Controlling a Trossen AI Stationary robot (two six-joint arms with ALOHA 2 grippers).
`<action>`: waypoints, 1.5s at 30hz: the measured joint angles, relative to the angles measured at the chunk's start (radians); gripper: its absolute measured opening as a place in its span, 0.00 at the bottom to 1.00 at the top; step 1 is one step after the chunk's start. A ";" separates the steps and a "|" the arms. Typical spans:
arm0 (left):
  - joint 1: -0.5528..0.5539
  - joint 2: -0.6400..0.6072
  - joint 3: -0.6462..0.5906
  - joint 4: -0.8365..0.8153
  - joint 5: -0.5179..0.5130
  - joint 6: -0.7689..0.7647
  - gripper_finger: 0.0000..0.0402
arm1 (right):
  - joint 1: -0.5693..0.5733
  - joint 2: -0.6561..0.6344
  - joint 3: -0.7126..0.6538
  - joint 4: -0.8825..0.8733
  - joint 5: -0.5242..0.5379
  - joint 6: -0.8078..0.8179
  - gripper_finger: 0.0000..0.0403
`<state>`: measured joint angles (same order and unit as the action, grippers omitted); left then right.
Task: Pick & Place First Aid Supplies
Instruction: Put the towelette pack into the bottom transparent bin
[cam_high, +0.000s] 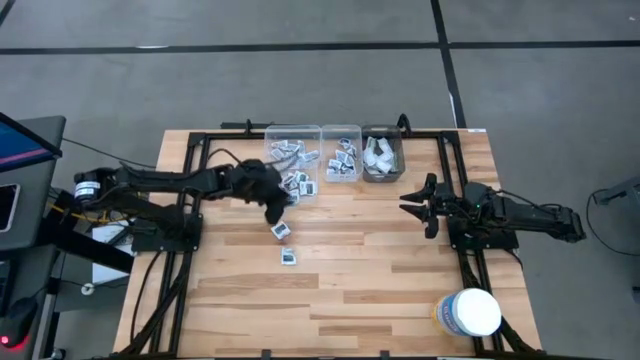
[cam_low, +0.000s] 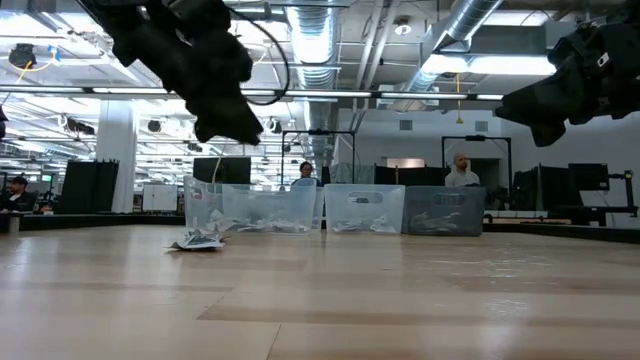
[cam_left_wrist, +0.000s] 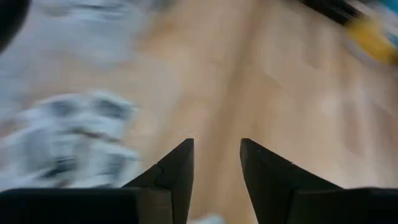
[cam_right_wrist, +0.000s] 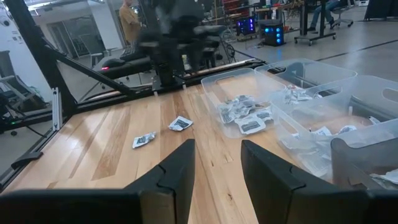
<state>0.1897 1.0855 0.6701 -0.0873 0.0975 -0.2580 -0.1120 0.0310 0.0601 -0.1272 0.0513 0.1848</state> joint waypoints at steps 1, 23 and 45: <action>-0.022 0.000 0.000 -0.001 0.039 0.028 0.33 | 0.000 0.000 0.000 0.000 0.000 0.000 0.31; -0.295 0.001 -0.056 -0.235 -0.020 0.367 0.33 | 0.000 0.000 0.000 0.000 0.000 0.000 0.31; -0.392 0.138 -0.230 0.086 -0.322 0.496 0.33 | 0.000 0.000 0.000 0.000 0.000 0.000 0.31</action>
<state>-0.2024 1.2230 0.4399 -0.0010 -0.2243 0.2376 -0.1116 0.0311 0.0601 -0.1272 0.0513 0.1848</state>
